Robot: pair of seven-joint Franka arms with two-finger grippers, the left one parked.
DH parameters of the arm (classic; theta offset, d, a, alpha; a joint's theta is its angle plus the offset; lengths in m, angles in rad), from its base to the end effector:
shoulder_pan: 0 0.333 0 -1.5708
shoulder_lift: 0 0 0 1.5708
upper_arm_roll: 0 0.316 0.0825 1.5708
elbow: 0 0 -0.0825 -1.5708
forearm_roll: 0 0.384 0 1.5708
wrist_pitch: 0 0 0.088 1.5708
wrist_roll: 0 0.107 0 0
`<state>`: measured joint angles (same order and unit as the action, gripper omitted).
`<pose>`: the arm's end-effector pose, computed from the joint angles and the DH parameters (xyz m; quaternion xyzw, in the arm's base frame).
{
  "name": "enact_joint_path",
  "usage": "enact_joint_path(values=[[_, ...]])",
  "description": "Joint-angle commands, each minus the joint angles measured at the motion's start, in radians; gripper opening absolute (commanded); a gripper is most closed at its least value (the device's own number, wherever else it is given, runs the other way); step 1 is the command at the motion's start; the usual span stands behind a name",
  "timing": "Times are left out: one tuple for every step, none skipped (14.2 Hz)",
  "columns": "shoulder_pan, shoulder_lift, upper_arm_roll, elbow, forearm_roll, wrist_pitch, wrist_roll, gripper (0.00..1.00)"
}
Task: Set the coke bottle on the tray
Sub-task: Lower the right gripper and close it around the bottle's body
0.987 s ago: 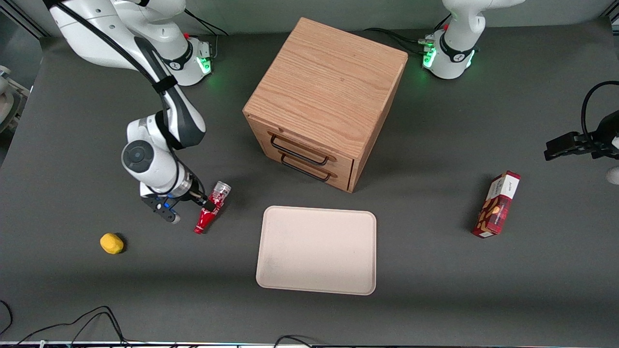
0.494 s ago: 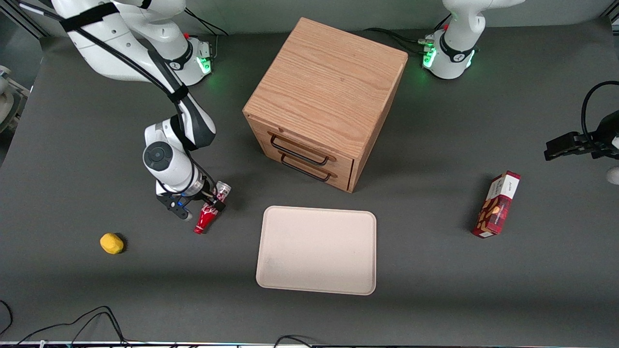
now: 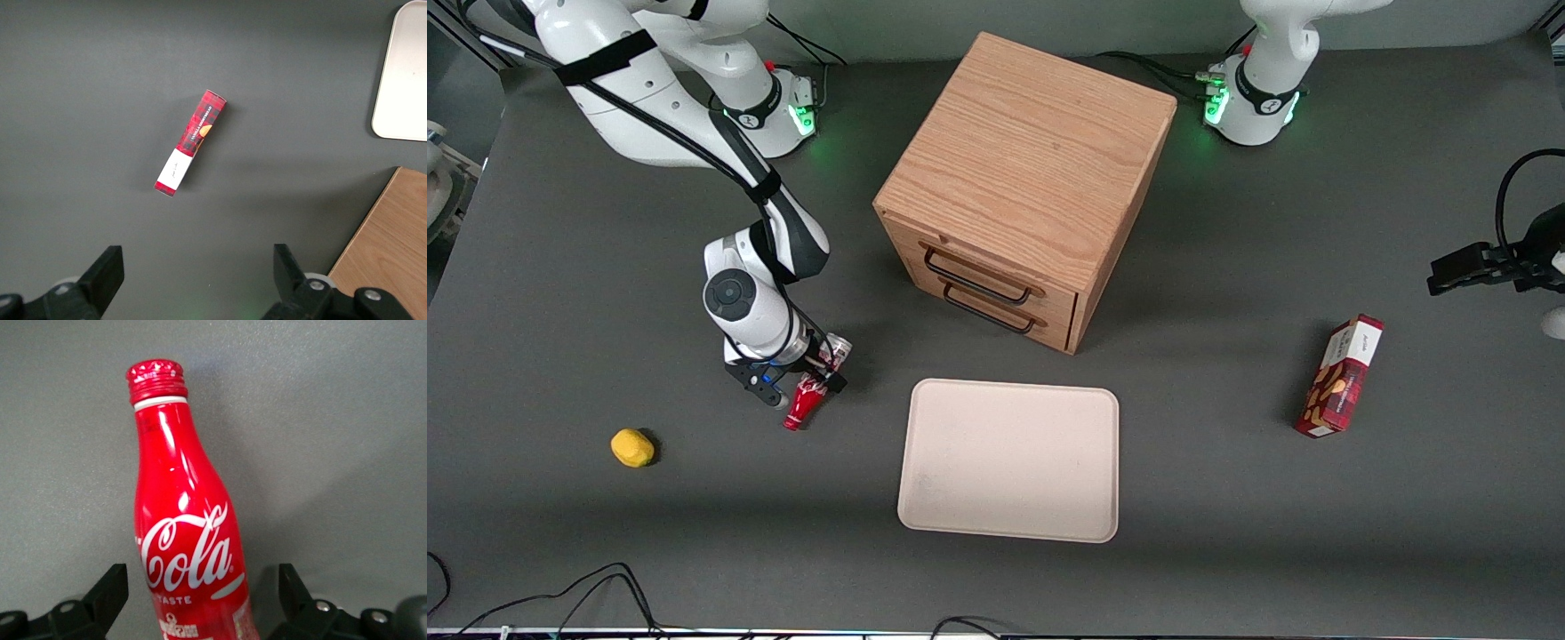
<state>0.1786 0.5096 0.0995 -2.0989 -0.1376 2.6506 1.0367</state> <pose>0.5615 0.1643 0.1781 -0.9470 0.3203 -0.0245 0.0066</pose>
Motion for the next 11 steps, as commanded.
enact_joint_path(values=[[0.002,0.007,-0.004,0.01,-0.04,0.009,0.042,1.0],[0.002,0.007,-0.004,0.01,-0.04,0.009,0.042,1.0],[0.002,0.006,-0.004,0.01,-0.042,0.009,0.042,1.0],[0.002,0.007,-0.004,0.01,-0.04,0.009,0.042,0.96],[0.002,0.006,-0.004,0.01,-0.042,0.009,0.042,0.77],[0.002,0.004,-0.004,0.01,-0.042,0.008,0.042,0.4],[0.002,0.004,-0.004,0.01,-0.042,0.008,0.042,0.0],[0.002,0.004,-0.004,0.01,-0.042,0.008,0.042,0.0],[0.002,0.004,-0.004,0.01,-0.042,0.008,0.043,0.0],[0.002,0.004,-0.004,0.01,-0.042,0.008,0.043,0.0],[0.002,0.003,-0.004,0.01,-0.042,0.008,0.043,0.0]])
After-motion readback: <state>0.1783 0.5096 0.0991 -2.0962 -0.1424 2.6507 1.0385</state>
